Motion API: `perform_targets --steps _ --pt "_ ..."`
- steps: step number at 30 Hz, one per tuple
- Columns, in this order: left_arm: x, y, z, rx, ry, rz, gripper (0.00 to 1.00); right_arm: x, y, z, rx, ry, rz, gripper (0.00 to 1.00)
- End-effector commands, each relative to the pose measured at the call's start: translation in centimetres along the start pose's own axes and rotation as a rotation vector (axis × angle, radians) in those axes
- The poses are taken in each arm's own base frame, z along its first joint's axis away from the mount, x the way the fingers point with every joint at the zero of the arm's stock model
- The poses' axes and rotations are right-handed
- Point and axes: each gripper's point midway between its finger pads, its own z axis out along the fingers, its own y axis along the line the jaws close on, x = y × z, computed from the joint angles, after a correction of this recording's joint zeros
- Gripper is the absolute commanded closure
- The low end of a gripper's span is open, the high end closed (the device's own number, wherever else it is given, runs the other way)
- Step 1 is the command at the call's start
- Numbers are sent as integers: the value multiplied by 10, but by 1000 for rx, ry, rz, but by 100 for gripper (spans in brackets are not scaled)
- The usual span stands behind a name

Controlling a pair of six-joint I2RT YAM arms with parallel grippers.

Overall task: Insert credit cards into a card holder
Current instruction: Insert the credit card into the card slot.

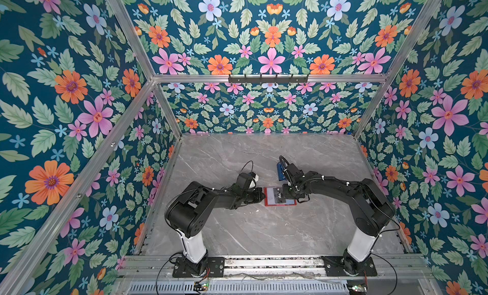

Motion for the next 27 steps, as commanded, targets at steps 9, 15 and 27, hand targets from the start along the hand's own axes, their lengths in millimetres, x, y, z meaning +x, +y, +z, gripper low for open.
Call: perform_targets --steps 9,15,27 --pt "13 16 2 -61 50 -18 100 7 0 11 49 61 -35 87" --pt "13 15 2 -59 49 -18 100 10 6 14 35 81 -55 82" --pt "14 16 2 -59 51 -19 100 14 6 14 61 96 -85 57"
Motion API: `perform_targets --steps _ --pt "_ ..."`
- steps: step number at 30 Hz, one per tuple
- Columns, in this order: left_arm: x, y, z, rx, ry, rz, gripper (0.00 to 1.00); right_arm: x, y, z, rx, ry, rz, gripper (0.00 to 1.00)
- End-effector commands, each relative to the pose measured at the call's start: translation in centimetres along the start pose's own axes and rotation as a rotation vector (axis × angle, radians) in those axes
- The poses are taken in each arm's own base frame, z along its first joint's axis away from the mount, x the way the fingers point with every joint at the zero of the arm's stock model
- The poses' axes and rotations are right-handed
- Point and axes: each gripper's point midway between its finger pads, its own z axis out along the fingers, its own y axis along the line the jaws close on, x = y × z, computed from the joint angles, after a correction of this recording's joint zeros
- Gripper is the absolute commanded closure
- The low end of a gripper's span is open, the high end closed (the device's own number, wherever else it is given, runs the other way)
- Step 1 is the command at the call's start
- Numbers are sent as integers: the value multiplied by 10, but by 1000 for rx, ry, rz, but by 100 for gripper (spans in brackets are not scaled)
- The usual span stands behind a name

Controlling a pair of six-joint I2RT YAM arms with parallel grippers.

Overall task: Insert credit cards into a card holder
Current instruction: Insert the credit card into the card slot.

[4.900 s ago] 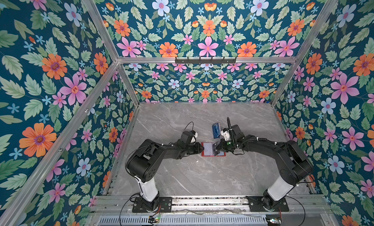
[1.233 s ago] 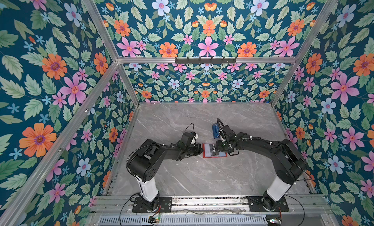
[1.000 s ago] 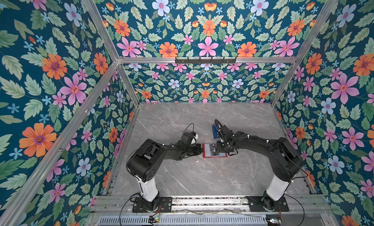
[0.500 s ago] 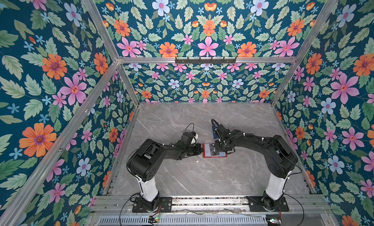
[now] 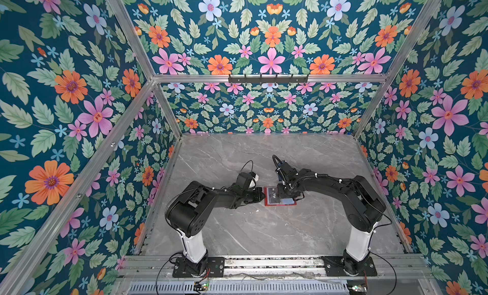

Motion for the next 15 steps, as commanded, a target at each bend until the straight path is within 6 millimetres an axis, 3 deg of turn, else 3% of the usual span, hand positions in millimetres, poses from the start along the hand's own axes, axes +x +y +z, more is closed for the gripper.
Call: perform_targets --steps 1,15 --pt "13 18 1 -67 41 -18 100 19 -11 7 51 74 -9 56" --pt "15 17 1 -65 43 -16 100 19 -12 5 86 70 -20 47"
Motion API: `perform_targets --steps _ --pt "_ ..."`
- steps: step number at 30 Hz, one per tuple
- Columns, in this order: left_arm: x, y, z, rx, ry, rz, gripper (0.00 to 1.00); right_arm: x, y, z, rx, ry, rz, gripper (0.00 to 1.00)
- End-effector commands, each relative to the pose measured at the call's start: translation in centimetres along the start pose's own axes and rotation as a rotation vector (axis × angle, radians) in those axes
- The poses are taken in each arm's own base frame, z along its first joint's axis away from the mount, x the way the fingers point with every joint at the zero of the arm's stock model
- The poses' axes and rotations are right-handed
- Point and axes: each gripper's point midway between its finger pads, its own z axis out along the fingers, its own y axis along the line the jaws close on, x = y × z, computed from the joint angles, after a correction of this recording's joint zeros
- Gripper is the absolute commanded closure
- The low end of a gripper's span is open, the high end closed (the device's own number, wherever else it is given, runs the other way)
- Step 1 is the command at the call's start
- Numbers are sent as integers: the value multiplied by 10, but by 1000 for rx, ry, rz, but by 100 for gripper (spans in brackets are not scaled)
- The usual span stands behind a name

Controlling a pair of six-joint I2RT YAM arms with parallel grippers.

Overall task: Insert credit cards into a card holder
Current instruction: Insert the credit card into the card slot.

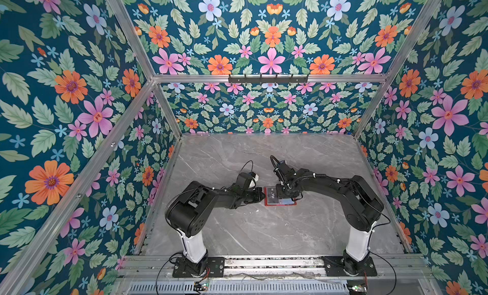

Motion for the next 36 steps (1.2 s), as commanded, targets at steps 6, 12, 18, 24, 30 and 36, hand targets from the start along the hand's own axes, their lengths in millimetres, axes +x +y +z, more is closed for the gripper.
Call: perform_targets --steps 6,12,18,24,30,36 --pt "14 18 -1 -76 41 -16 100 9 -20 -17 87 -2 32 47" --pt "14 20 -1 -82 43 -15 100 5 -7 -26 10 -21 29 52" --pt "13 19 0 -82 42 -15 100 6 7 -16 -53 16 21 73" --pt "13 18 -1 -81 42 -14 100 6 7 -9 -41 30 31 83" --pt "12 17 -3 -81 39 -11 100 7 7 -2 -30 51 31 84" --pt "14 17 -2 -79 44 -9 100 9 11 3 -44 75 28 79"
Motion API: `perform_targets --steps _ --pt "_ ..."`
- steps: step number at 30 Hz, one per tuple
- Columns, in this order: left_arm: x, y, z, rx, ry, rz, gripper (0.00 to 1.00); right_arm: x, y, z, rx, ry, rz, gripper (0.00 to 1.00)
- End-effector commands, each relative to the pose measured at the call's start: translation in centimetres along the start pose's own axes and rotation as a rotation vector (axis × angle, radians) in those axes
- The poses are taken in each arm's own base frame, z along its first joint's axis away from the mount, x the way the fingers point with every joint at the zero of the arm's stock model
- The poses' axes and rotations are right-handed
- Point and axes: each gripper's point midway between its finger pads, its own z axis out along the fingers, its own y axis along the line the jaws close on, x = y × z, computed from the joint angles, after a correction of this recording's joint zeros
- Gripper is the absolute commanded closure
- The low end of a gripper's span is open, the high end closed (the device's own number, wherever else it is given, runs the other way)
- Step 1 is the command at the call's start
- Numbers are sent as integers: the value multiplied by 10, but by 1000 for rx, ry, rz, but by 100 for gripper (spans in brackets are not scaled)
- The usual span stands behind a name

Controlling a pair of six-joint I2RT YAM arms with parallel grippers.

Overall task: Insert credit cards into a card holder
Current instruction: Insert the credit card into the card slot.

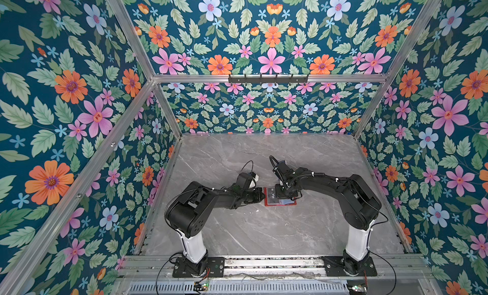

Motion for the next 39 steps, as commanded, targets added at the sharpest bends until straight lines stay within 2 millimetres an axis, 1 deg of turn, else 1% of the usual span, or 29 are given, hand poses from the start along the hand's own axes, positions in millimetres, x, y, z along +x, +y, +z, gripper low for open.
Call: perform_targets --steps 1,3,6,10,14,16,17,19,21,24,28,30,36,39 --pt "14 16 0 -66 49 -11 100 4 0 3 0 21 1 77" --pt "14 16 0 -66 50 -12 100 5 0 3 -1 24 -1 71" --pt "13 16 0 -65 48 -11 100 6 0 3 -1 28 -4 66" --pt "12 15 -1 -71 44 -3 100 4 -3 -3 10 8 5 65" --pt "5 16 -7 -115 32 21 100 1 -8 -19 15 -51 25 65" --pt "-1 14 -13 -133 19 43 100 -2 -10 -28 4 -83 34 65" --pt "-5 12 -15 -140 11 54 96 -2 -11 -31 -5 -90 41 65" --pt "-12 7 -21 -148 -9 76 84 -2 -17 -36 -19 -103 62 65" --pt "-18 2 -24 -153 -19 97 75 -2 -22 -37 -33 -107 83 66" --pt "-25 -7 -27 -160 -30 127 66 2 -29 -32 -51 -85 109 70" --pt "-31 -15 -27 -174 -42 157 64 7 -35 -26 -42 -66 118 77" --pt "-33 -16 -27 -204 -50 175 64 8 -35 -23 -41 -64 120 78" --pt "-39 5 -39 -346 -113 145 63 13 -41 -10 -10 -31 129 79" --pt "-40 8 -42 -367 -122 146 63 15 -43 -4 8 -14 130 79"
